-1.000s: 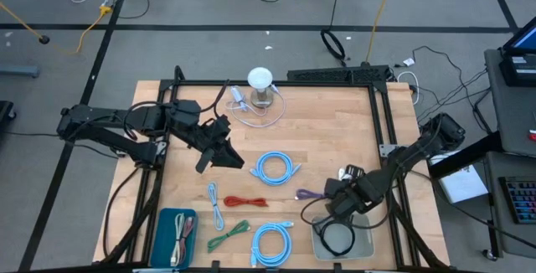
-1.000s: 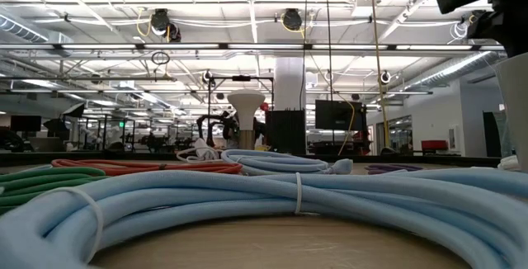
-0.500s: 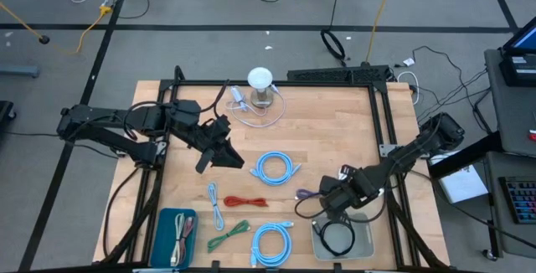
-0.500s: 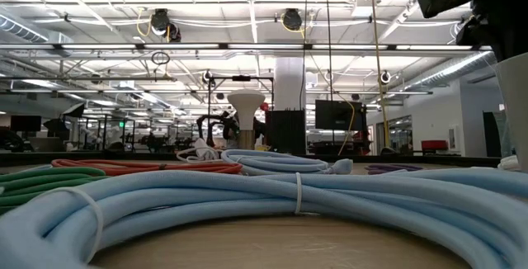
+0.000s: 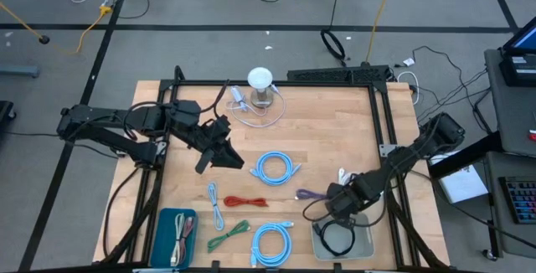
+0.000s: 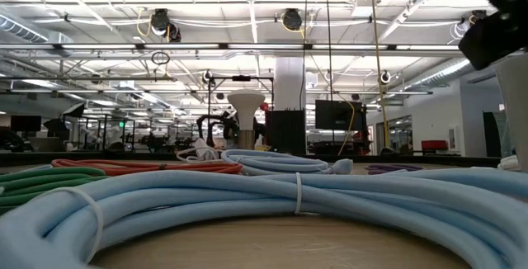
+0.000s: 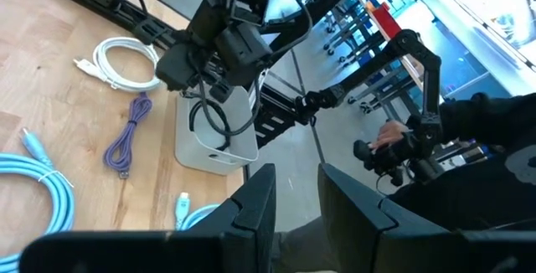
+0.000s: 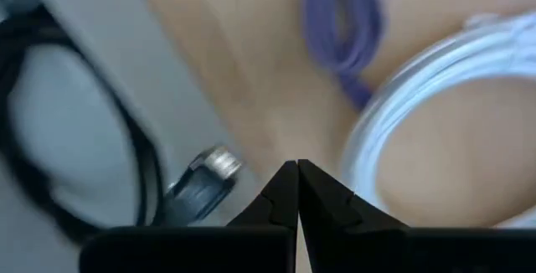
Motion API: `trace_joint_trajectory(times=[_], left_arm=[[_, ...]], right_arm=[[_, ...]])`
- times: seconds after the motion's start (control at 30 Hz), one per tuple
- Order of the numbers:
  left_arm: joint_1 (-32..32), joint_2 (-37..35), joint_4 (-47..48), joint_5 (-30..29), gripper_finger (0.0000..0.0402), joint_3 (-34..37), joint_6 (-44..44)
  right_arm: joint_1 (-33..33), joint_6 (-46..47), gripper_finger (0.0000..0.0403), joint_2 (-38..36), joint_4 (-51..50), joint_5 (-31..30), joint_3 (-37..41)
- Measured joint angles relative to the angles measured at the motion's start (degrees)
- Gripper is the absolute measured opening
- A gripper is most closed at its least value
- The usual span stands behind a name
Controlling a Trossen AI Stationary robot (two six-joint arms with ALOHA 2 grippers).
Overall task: Pick & Place USB Port
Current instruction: Put the black video cable into the gray bin
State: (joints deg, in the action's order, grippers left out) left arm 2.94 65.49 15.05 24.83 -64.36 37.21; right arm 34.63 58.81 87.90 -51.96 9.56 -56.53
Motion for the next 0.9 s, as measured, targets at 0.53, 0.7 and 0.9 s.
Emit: trace_joint_trajectory(times=[0.53, 0.7, 0.9], left_arm=[[0.0, 0.0, 0.2, -0.9, 0.0093, 0.0, -0.7], [0.3, 0.0, 0.2, -0.9, 0.0093, 0.0, -0.1], [0.9, 0.0, 0.2, -1.0, 0.0093, 0.0, -0.1]], right_arm=[[0.8, 2.5, 0.0, -0.5, -8.2, -11.7, -6.8], [-0.6, -0.7, 0.0, -0.5, -3.8, -10.7, -6.7], [-1.3, -2.6, 0.0, -0.5, -3.9, -8.0, -6.7]])
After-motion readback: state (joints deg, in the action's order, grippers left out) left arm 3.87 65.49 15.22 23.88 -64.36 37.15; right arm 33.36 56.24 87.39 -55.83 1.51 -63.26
